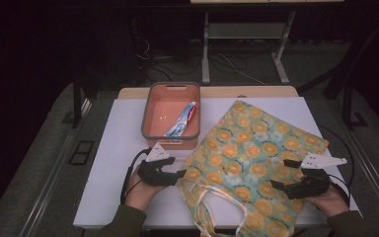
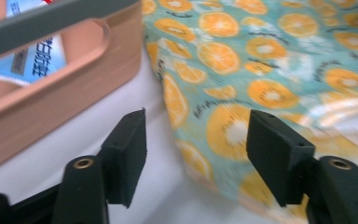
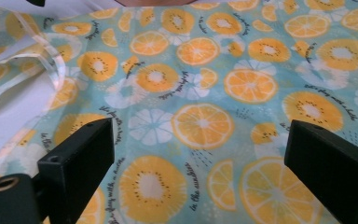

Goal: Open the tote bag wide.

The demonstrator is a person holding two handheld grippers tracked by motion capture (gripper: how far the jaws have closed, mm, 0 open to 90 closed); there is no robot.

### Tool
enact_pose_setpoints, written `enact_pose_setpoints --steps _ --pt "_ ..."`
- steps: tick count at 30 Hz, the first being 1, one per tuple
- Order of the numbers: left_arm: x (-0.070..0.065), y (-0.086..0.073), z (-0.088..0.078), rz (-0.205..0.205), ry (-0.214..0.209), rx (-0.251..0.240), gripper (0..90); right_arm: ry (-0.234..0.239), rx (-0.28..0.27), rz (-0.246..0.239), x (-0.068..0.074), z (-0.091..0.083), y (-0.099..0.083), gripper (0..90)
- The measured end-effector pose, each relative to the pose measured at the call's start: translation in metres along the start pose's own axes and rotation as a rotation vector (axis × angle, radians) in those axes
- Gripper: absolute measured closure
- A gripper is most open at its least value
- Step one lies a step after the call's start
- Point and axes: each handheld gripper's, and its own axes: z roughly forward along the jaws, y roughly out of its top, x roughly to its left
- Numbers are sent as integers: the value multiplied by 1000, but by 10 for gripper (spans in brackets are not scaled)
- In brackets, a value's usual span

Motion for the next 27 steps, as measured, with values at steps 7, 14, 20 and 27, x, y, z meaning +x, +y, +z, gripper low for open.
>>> enact_pose_setpoints --steps 7,14,20,27 --pt "-7 -14 -18 4 -32 -1 354 4 17 0 1 2 -1 81" --pt "-6 -31 -19 4 -12 46 263 47 24 -12 10 3 4 134" --pt "-1 -34 -20 -1 -10 27 158 149 44 -36 33 10 17 198" --pt "1 -34 -20 3 3 20 138 288 75 -110 73 35 32 305"
